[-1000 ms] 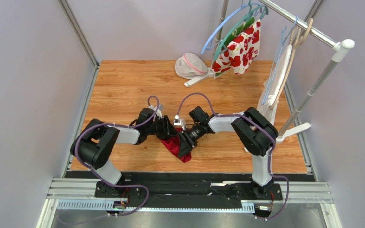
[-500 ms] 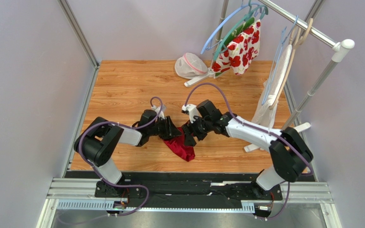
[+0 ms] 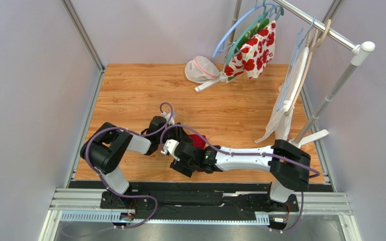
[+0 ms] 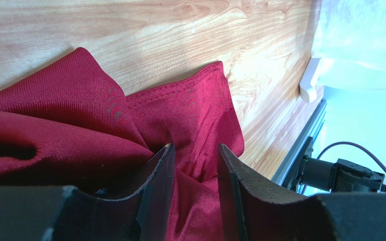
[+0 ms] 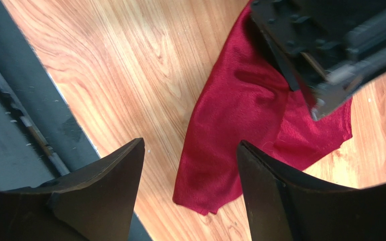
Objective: Fold the napkin, place the utensils inside, and roll it up
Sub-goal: Roll the napkin with the utensil
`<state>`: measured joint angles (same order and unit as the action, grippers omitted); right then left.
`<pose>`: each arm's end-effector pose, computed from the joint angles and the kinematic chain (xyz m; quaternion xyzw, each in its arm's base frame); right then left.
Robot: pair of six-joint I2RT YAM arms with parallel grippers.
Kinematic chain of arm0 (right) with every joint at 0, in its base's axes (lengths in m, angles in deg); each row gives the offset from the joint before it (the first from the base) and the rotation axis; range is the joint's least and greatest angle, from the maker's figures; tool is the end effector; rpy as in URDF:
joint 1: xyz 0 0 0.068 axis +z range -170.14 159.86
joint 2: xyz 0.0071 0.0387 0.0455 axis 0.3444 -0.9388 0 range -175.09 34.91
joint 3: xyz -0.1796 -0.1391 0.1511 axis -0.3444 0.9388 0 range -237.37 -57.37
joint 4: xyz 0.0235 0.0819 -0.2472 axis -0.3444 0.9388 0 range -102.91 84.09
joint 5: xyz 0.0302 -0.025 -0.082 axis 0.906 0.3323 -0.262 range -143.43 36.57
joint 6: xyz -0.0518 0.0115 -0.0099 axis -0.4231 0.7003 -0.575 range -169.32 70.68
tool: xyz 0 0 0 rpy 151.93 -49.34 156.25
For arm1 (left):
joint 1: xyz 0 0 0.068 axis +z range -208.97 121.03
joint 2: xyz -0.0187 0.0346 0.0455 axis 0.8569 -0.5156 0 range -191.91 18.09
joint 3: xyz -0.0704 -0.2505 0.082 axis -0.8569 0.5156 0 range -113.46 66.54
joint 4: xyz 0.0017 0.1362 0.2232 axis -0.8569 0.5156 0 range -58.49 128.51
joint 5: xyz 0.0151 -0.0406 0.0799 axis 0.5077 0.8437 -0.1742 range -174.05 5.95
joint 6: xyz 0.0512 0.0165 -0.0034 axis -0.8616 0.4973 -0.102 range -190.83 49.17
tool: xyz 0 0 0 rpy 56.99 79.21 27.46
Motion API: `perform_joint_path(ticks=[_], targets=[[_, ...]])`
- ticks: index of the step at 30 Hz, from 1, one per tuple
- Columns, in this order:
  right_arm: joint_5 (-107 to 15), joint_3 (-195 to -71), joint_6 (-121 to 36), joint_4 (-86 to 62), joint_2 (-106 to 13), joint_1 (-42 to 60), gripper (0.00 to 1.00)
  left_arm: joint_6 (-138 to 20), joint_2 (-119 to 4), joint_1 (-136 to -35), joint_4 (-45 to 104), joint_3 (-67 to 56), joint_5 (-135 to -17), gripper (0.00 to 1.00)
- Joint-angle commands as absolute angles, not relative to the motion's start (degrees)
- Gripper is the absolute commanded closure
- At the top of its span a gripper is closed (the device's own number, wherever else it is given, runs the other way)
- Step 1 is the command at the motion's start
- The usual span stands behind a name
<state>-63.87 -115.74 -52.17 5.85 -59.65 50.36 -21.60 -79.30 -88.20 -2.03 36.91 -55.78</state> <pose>0.1184 0.3154 0.1913 -0.5453 0.7780 0.0948 0.2974 0.2443 -0.1561 0.1120 -0.0363 0.8639 -0.4541 0.2148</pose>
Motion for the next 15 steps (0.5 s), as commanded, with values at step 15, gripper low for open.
perform_joint_path(ticks=[15], targets=[[-74.9,-116.5,-54.1,4.4,-67.6,49.0,0.24,-24.3,-82.1,-89.0,4.8,38.2,-55.5,0.54]])
